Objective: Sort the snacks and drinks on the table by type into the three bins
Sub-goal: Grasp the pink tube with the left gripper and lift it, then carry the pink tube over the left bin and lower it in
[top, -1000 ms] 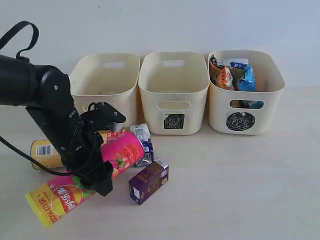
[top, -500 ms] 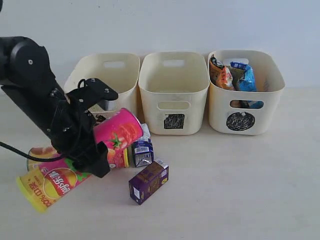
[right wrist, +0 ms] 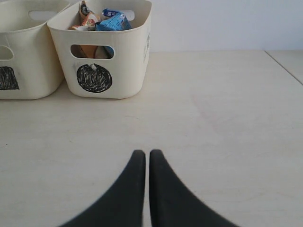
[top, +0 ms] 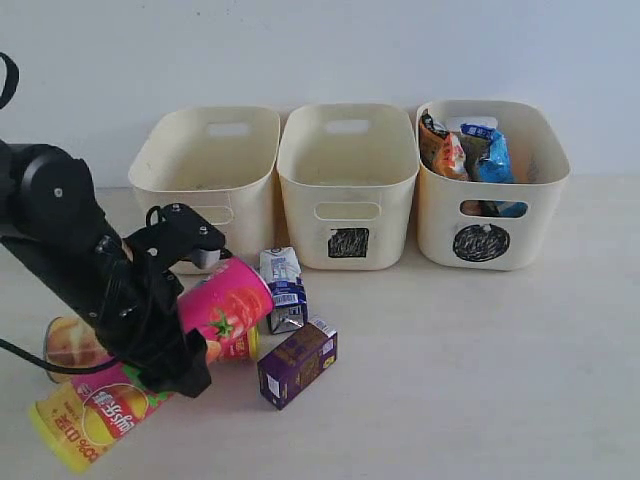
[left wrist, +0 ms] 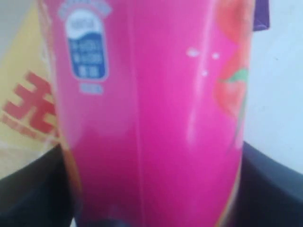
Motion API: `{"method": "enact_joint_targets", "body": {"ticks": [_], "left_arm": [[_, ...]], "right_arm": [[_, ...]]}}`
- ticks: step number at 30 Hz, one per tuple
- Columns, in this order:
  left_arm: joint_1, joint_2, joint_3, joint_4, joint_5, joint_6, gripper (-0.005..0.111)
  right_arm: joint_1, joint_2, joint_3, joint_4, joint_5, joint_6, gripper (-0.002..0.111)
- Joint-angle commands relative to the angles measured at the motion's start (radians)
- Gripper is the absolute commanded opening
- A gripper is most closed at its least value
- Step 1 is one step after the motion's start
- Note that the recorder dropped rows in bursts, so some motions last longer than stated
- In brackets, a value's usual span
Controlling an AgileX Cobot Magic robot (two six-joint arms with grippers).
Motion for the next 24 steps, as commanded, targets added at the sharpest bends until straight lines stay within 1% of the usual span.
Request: {"method": "enact_joint_targets", "body": {"ticks": [1,8,14,19,21,22,24], "left_arm": [[0.005,-0.001,0.008,-0.014,-0.058,0.003,0.004],[0.005,-0.005,0.008,-0.016,-0.072,-0.006,0.004],[0.005,-0.085,-0.027,-0.016,-0.074,-0.014,0.004],[0.005,-0.132,-0.091,-0.016,-0.078,-0.019,0.004],[0.005,-0.138,-0.151,-0.016,-0.078,-0.019,0.004],[0.005,-0.138,-0.192,-0.012,-0.101,-0.019,0.004],[0.015,-0.138,-0.234,-0.012,-0.151,-0.042,0.004]], "right_arm": [[-0.001,-0.006,0.004,0.001,-0.009,0.0,0.0],[-0.001,-0.006,0.004,0.001,-0.009,0.0,0.0],[-0.001,-0.006,0.004,0.001,-0.004,0.0,0.0],[-0.001,-0.006,0.004,0.004,-0.004,0.0,0.0],[-0.001,-0.006,0.004,0.004,-0.004,0.0,0.0],[-0.001,-0.006,0.004,0.004,-0.004,0.0,0.0],[-0.001,-0.006,0.004,0.004,-0.004,0.0,0.0]]}}
